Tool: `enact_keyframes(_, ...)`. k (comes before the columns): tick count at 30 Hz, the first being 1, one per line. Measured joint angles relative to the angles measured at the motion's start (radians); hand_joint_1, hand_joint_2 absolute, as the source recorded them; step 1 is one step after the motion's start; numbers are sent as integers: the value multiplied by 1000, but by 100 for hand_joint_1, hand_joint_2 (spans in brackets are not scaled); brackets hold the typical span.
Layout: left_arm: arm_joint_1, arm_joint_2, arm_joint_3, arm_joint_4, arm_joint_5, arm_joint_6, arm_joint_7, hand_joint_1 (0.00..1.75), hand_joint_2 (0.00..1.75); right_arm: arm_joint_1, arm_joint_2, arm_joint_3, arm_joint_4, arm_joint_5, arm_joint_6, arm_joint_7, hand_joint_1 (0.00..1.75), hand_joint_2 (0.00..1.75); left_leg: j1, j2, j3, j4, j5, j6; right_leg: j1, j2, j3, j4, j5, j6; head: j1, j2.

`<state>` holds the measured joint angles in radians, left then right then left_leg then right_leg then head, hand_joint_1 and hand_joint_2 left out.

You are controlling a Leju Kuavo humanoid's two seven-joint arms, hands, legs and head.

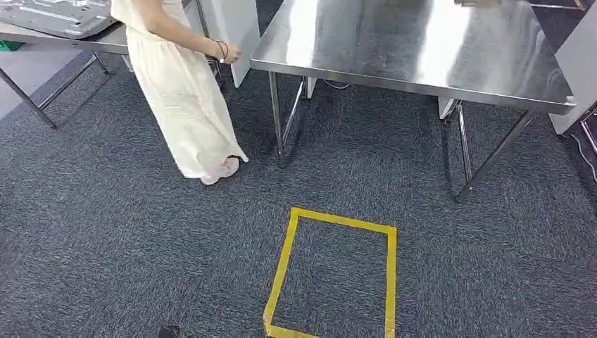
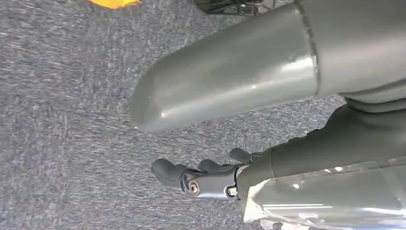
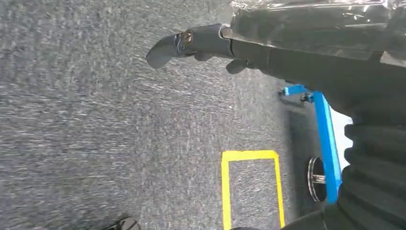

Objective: Take the parts from the cabinet and place them on the table.

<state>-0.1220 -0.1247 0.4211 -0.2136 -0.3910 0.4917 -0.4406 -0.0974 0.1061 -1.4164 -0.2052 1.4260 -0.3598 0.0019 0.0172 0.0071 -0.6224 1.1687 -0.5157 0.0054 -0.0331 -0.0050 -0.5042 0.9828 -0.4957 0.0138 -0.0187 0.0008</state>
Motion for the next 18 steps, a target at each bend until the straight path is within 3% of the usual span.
enact_keyframes(1,-1,1,0,0,-1,0,0,0,0,0,1,0,0,0,0,1,0,175,2,0,65,-93,26,2,0,2,0,1,3,5,0,0)
enact_keyframes(2,-3,0,0,0,-3,0,0,0,0,0,1,0,0,-1,0,1,0,175,3,-7,106,-161,10,3,4,2,-4,1,6,10,0,0)
enact_keyframes(6,-2,0,0,0,-4,0,3,0,0,-4,1,0,0,-2,0,1,0,175,-15,-11,93,-164,25,27,12,2,-18,-3,24,38,8,0)
enact_keyframes(7,-3,-1,0,0,-4,0,3,0,0,-4,1,0,0,-2,-2,2,0,175,-8,-8,90,-180,40,46,16,2,-26,7,18,43,7,0)
enact_keyframes(8,-3,-2,0,0,-5,0,3,0,0,-3,0,0,0,-2,-3,2,0,175,-14,-4,85,-183,47,54,13,3,-41,35,-8,38,8,0)
enact_keyframes(10,-4,0,1,0,-5,1,3,0,0,-3,2,0,0,-2,-3,3,0,175,-20,-3,66,-183,60,71,13,3,-97,168,-94,21,16,0)
enact_keyframes(11,-4,-1,1,0,-5,1,3,0,0,-3,5,0,0,-2,-3,3,0,175,-25,-1,54,-182,68,74,11,3,-132,257,-133,18,15,0)
enact_keyframes(12,-3,-1,1,0,-5,1,3,0,0,-3,5,0,0,-2,-3,3,0,175,-28,0,45,-181,75,75,11,2,-149,310,-150,21,17,0)
enact_keyframes(13,-3,-2,1,0,-5,0,3,0,0,-2,5,0,0,-2,-3,4,0,175,-32,0,37,-181,81,76,12,3,-142,315,-147,27,17,0)
enact_keyframes(14,-3,-2,1,0,-5,0,3,0,0,-1,4,0,0,-3,-3,5,0,175,-35,0,29,-181,88,76,15,3,-107,267,-127,36,18,0)
enact_keyframes(16,-3,-3,1,0,-6,-1,3,0,0,-3,3,0,0,-3,-3,5,0,175,-41,0,17,-181,101,75,24,2,13,76,-69,40,18,0)
enact_keyframes(17,-4,-4,1,0,-6,-1,3,0,0,-6,1,0,0,-3,-3,5,0,175,-41,0,16,-180,107,73,30,2,72,-14,-60,30,18,0)
enact_keyframes(18,-4,-5,2,0,-7,-1,3,0,0,-6,-1,0,0,-3,-3,6,0,175,-46,1,14,-180,113,65,41,3,82,-24,-45,15,15,0)
